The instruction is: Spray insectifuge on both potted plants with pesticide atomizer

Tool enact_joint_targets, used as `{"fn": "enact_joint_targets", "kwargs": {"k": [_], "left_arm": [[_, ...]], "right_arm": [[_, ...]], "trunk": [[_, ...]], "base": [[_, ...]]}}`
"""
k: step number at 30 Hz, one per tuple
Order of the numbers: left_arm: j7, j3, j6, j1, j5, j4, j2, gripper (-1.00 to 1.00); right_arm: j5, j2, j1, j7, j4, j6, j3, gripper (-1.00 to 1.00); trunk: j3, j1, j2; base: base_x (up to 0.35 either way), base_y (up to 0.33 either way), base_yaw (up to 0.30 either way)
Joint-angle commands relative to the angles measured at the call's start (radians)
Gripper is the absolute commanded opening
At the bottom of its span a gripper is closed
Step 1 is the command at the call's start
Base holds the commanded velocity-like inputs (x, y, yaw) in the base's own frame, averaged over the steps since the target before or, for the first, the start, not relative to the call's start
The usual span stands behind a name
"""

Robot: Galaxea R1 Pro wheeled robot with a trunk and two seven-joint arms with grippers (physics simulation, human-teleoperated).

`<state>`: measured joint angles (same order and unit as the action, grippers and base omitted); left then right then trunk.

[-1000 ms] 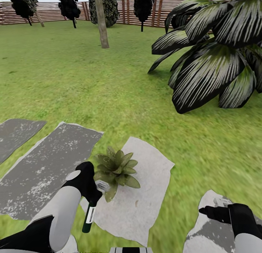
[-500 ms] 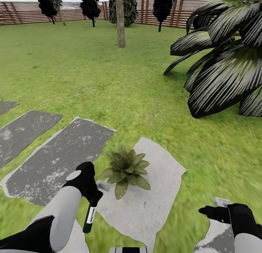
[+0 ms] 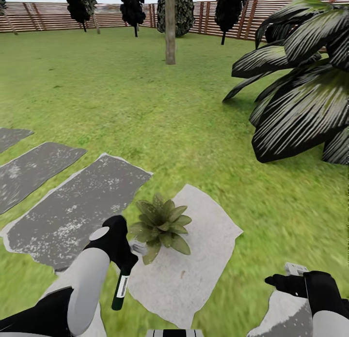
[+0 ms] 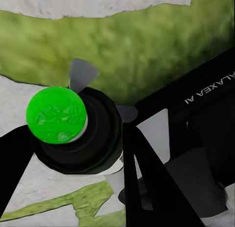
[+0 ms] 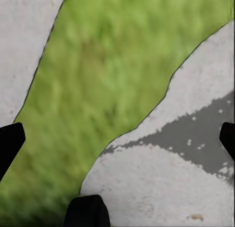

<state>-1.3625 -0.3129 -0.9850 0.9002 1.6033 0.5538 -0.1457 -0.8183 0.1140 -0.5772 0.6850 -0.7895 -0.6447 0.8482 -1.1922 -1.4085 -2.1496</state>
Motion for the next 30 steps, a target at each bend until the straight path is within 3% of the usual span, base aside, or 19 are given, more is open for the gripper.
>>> {"fn": "enact_joint_targets", "kwargs": {"k": [1,11,20,30], "left_arm": [[-0.009,-0.008,-0.011,0.001,0.010,0.001,-0.002,-1.00],[-0.009,-0.008,-0.011,0.001,0.010,0.001,-0.002,-1.00],[-0.009,-0.008,-0.011,0.001,0.010,0.001,-0.002,-1.00],[-0.011,-0.008,-0.011,0.003,0.009,0.029,-0.011,-1.00]], "right_arm": [[-0.011,0.000,-0.001,0.010,-0.001,0.000,0.003,1.00],[-0.010,0.000,-0.001,0.011,-0.001,0.000,0.003,1.00],[-0.011,0.000,-0.001,0.010,-0.001,0.000,0.003,1.00],[-0.011,0.000,-0.001,0.010,-0.001,0.000,0.002,1.00]], "trunk": [[-0.001,0.000,0.000],[-0.001,0.000,0.000],[-0.001,0.000,0.000],[0.004,0.000,0.000]], "base": [[0.000,-0.320,0.001],[0.000,-0.249,-0.006],[0.000,-0.021,-0.006],[0.000,0.000,0.199]]}}
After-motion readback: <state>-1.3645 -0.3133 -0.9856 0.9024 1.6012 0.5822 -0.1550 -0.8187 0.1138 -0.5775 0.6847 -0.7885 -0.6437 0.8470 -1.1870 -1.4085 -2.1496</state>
